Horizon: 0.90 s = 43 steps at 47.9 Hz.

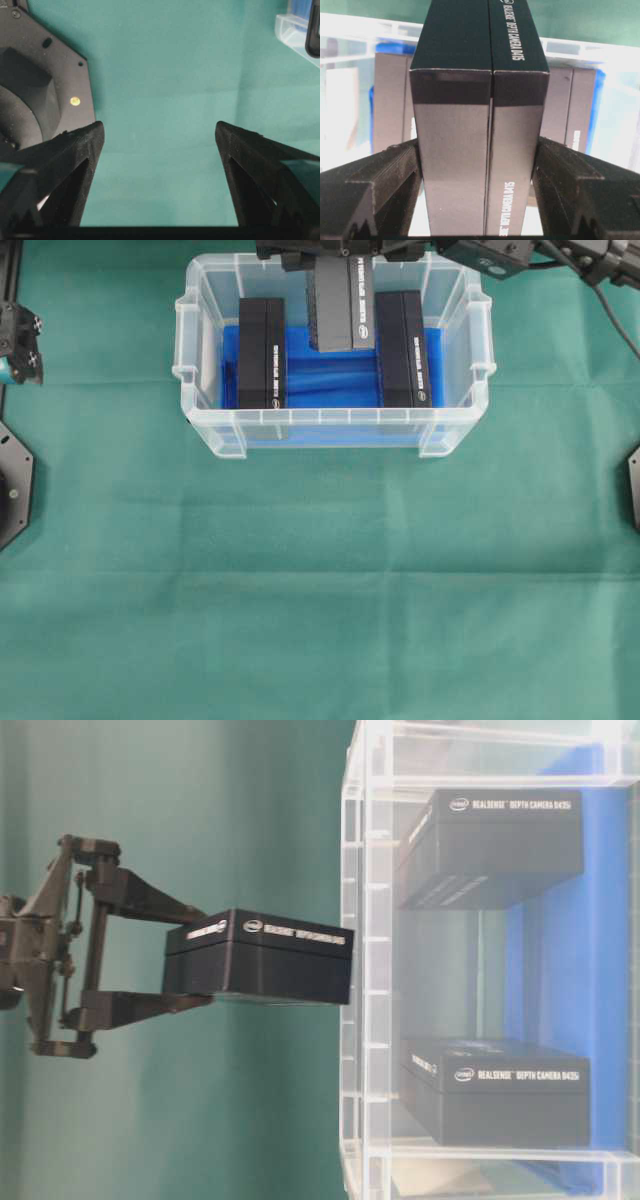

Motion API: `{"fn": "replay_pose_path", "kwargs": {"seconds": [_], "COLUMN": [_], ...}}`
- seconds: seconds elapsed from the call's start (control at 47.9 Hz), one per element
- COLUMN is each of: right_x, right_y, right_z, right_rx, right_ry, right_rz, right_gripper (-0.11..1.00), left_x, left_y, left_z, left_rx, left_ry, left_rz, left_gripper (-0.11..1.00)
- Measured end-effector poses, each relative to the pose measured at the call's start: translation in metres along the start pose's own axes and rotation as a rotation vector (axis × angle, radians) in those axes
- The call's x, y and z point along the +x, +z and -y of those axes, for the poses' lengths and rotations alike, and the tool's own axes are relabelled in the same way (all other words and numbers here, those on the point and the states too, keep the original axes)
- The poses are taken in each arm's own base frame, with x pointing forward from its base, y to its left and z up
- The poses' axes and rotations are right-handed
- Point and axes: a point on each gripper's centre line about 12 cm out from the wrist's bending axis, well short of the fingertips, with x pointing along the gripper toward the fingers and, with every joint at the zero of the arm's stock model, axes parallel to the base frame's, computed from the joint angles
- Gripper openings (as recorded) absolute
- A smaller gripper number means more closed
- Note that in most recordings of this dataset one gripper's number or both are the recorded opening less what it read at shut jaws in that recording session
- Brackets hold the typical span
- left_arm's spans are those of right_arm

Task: Take out the box from the case.
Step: 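Lift the middle box straight up out of the case with the right gripper, then carry the box toward the front and set it on the cloth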

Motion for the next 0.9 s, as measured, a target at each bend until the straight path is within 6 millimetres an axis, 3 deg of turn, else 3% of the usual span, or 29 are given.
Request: {"fn": "replay_pose_path", "kwargs": {"seconds": [0.188,0.898], "right_x": [-0.012,-0.041], "right_y": [-0.013,-0.102], "right_z": [-0.001,-0.005], "right_rx": [-0.019,-0.04], "right_ry": [-0.002,-0.035], "right_rz": [-0.01,-0.06], "right_gripper": [0.68,0.68], "left_x": [0.0,0.0], "left_y": [0.0,0.0], "left_z": [0.0,0.0], "left_rx": [0.0,0.017], "left_ry": [-0.001,-0.001], "left_rz": [0.001,0.001], "left_gripper": [0.86,0.86]}}
